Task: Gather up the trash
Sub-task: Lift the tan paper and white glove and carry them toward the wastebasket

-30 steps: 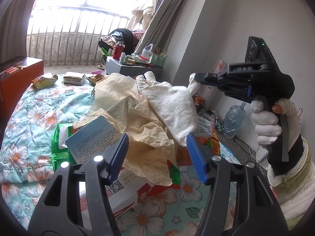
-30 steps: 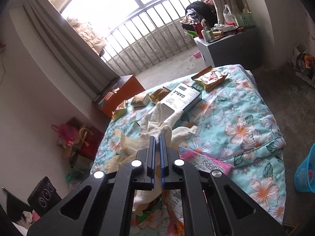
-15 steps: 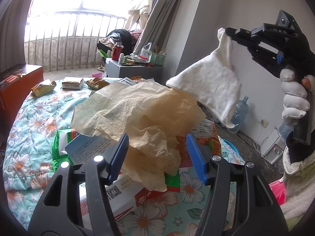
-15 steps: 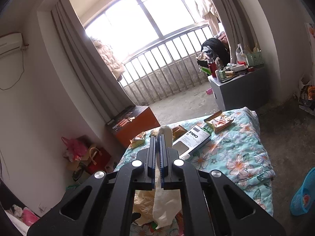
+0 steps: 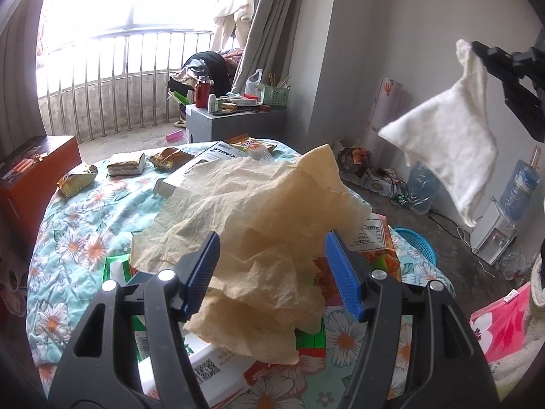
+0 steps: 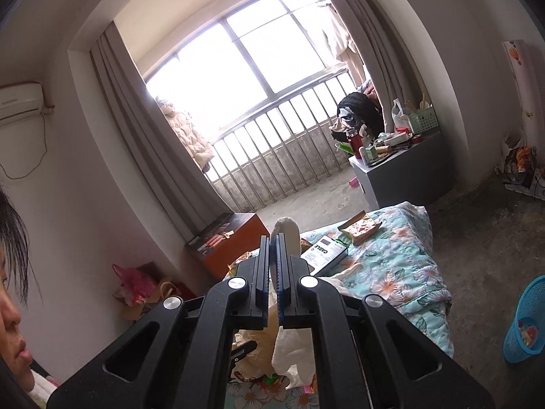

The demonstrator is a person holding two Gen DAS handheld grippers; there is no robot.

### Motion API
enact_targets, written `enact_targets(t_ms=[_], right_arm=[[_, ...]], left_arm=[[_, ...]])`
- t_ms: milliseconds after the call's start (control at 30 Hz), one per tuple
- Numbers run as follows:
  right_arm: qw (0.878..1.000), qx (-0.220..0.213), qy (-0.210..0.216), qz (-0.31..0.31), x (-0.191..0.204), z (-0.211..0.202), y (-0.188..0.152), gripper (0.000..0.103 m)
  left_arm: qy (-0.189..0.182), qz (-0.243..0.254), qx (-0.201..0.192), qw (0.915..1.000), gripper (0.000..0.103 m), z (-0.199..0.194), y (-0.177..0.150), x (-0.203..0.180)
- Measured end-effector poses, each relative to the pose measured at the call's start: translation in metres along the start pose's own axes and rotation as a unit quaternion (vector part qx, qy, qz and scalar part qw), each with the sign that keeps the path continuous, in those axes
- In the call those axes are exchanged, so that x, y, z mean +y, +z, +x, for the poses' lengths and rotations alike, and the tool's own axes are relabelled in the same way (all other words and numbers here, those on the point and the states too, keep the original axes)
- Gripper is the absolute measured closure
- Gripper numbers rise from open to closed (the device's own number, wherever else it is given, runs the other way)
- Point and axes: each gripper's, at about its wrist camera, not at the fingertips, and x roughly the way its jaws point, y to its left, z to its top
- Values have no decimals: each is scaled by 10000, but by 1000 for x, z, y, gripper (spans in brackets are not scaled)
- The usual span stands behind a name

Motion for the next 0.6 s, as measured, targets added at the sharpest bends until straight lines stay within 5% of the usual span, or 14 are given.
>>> enact_targets(t_ms=[267, 600], right_arm=[[9981, 438, -218, 375, -30, -6, -38, 99], [9890, 914, -254, 1138, -69, 10, -78, 99]], left_arm=[[613, 422, 571, 9956, 40, 33, 6, 0], [1065, 939, 897, 9858, 87, 39, -14, -17]])
